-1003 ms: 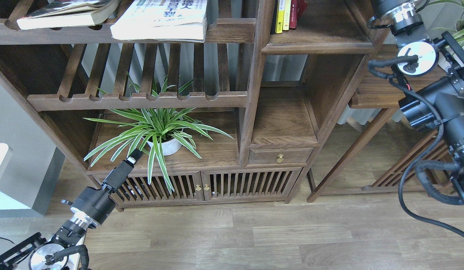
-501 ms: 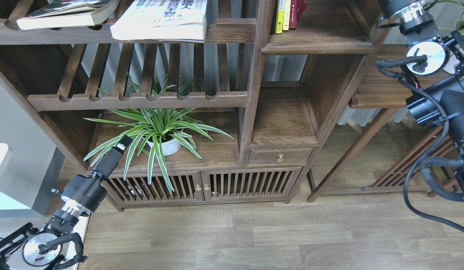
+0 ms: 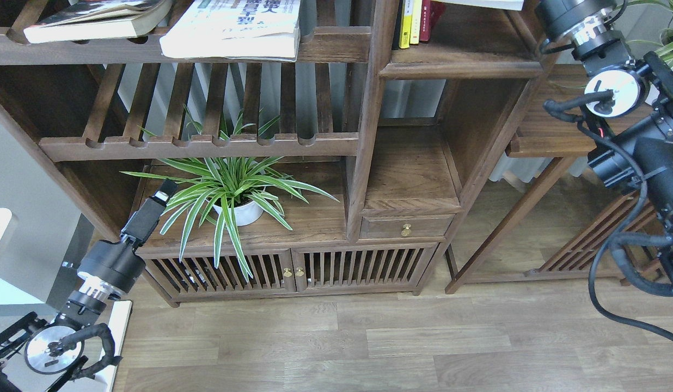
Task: Organize books on shelf
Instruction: 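Insert the white book upright onto the upper shelf with the right gripper, then release the book and lower the right gripper from the shelf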
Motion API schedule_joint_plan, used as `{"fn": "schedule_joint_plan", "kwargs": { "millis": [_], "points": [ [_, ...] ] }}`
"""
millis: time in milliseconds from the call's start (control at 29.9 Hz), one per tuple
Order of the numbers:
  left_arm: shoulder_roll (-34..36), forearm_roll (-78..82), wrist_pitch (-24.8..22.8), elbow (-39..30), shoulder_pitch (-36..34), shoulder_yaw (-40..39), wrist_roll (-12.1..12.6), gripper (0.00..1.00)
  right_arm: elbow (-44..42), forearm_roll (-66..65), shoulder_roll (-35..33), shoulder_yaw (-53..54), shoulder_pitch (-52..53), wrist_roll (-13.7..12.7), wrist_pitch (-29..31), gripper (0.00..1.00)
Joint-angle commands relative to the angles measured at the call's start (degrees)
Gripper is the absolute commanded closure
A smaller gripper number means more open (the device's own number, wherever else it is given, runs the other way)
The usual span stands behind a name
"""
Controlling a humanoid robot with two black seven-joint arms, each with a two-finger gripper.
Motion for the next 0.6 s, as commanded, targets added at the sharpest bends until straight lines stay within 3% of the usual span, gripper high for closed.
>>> {"fn": "schedule_joint_plan", "kwargs": {
  "millis": [0,167,568],
  "points": [
    [-0.10,0.00,0.00,-0.02,-0.17,-0.12,0.00,0.01,-0.54,0.00,0.16,-0.64,-0.20,-0.53,0.00,0.75],
    [-0.54,0.00,0.00,-0.11,-0.61,-0.03,0.00,0.01,-2.65,0.00,-0.01,-3.98,0.24,-0.53,0.00,0.69],
    [-0.81,-0.09,0.00,-0.46,-1.49,0.06,0.00,0.01,-7.04,-1.58,0.34,-4.16,2.52,-0.62,-0.04,0.72]
  ]
}}
